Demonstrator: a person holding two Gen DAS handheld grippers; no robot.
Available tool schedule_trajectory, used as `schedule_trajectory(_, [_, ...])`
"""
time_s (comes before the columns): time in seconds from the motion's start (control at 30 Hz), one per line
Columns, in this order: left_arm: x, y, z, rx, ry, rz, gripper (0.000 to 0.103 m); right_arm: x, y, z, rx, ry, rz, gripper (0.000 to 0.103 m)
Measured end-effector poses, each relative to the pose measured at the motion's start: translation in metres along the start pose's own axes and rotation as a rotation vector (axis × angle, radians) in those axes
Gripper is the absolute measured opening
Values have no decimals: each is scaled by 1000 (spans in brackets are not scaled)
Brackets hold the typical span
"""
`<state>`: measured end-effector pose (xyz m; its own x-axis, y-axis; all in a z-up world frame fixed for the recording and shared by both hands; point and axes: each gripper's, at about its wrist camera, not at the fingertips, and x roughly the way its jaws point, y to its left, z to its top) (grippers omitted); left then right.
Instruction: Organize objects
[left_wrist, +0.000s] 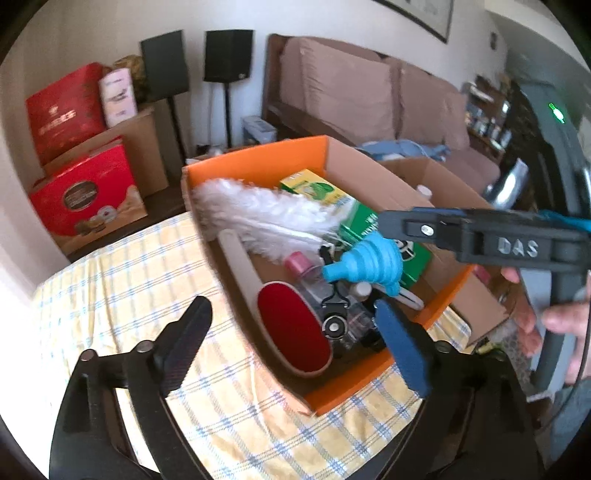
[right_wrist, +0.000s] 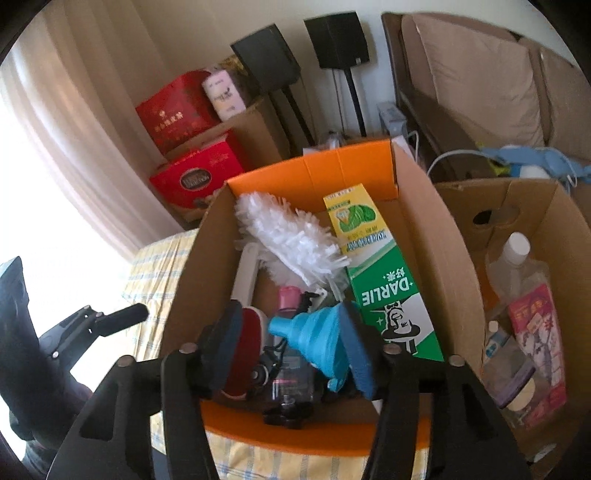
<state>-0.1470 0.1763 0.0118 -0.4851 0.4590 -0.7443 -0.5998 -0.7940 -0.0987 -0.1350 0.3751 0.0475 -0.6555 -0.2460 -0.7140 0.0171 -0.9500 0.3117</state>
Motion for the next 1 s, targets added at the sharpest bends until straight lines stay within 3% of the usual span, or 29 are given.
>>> schedule_trajectory(0.13, [-14,13,-5,-46,-26,24,101,-11,14,-9,-40,-38,-40,78])
schedule_trajectory(0.47, [-46,39,-13,-147,-76,37,103,-21,41,-28,-115,-76,-72,92])
schedule_trajectory(0.53, [-51,43,-15,-162,-84,52,103,-23,45,-30,-126,-86,-87,103])
schedule_trajectory(0.77, [-67,48,-29,-202,-88,90,103,-36,58,-40,-139,-119,-85,103])
schedule_trajectory(1.0, [-89,43,-48,-183,-115,210,103,-47,71,-55,-163,-140,-134,103])
